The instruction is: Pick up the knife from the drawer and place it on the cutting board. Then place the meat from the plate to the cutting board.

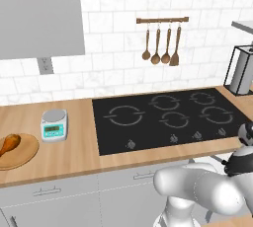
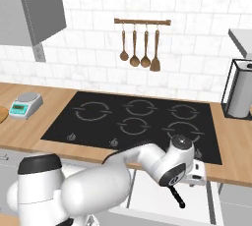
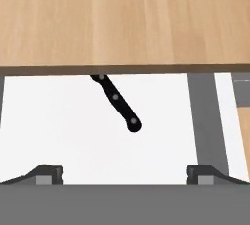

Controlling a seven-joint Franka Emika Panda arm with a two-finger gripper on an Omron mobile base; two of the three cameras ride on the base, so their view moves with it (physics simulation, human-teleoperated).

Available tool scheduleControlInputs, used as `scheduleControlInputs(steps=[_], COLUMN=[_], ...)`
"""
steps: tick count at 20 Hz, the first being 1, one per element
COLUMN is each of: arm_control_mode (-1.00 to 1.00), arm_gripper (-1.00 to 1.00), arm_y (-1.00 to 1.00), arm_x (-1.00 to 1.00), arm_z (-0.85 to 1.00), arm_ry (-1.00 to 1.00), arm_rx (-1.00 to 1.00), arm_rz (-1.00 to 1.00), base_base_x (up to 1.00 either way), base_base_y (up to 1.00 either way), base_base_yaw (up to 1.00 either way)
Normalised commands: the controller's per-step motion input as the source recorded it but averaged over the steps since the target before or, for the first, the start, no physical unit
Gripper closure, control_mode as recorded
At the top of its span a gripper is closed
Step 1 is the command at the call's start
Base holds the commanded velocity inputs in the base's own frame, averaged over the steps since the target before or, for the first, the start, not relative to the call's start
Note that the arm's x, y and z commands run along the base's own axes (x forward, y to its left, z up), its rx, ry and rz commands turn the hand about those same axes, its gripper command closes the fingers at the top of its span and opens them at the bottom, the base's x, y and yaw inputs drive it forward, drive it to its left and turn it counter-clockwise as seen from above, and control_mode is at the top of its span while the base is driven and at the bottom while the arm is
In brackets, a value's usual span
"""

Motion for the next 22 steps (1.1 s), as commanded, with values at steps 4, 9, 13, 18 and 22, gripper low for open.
scheduleControlInputs(steps=[4,9,13,18,22], arm_control_mode=[-1.00,-1.00,-1.00,-1.00,-1.00], arm_gripper=[-1.00,-1.00,-1.00,-1.00,-1.00], arm_y=[-0.17,-0.04,0.00,0.00,0.00], arm_x=[0.00,0.00,0.00,0.00,0.00], arm_z=[-0.21,-0.19,-0.18,-0.31,-0.43], arm_ry=[0.00,0.00,0.00,-0.04,-0.06], arm_rx=[0.12,0.09,0.05,0.02,0.00], arm_rz=[0.00,0.00,0.00,0.00,0.00], base_base_x=[0.00,0.00,0.00,0.00,0.00], base_base_y=[0.00,0.00,0.00,0.00,0.00], base_base_yaw=[0.00,0.00,0.00,0.00,0.00])
